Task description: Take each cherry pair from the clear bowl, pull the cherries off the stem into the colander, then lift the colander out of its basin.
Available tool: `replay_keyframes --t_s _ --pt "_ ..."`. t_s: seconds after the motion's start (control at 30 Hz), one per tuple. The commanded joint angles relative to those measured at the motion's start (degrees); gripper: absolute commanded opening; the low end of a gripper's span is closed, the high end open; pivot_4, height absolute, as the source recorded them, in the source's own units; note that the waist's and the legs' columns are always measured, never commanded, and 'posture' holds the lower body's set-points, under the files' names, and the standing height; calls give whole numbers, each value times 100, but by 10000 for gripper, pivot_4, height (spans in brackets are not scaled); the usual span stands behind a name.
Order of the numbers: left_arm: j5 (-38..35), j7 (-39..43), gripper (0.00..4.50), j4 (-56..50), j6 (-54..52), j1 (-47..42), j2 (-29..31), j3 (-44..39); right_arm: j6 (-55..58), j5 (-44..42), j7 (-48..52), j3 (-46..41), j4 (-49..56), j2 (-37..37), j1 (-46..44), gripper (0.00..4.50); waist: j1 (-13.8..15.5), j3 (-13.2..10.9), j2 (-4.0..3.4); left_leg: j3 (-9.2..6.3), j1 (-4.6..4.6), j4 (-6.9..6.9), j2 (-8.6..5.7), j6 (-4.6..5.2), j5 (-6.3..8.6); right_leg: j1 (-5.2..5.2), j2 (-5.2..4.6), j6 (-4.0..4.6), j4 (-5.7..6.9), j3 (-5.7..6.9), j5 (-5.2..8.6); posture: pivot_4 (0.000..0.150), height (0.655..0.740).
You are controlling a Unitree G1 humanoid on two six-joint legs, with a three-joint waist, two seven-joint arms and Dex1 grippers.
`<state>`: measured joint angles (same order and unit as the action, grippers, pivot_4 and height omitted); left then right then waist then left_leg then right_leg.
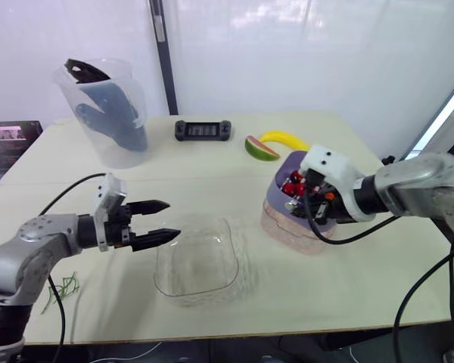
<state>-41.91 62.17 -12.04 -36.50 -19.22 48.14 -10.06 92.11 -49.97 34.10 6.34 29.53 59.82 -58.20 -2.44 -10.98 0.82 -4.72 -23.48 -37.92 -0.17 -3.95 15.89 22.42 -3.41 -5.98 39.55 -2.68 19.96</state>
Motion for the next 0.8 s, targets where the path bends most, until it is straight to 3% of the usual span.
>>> replay_keyframes --t_s 0.03,0.8 --pt "37 85 45000 0 146 -206 9 -37 39 -94 -63 -333 112 84 -76 4767 0 0 0 0 0 0 0 0 0 0 1 0 0 0 0 1500 7400" --pt "179 309 45000 163 133 -432 7 29 39 -204 -88 -788 60 120 234 4767 0 0 0 1 0 0 0 0 0 0 0 0 0 0 0 1500 7400"
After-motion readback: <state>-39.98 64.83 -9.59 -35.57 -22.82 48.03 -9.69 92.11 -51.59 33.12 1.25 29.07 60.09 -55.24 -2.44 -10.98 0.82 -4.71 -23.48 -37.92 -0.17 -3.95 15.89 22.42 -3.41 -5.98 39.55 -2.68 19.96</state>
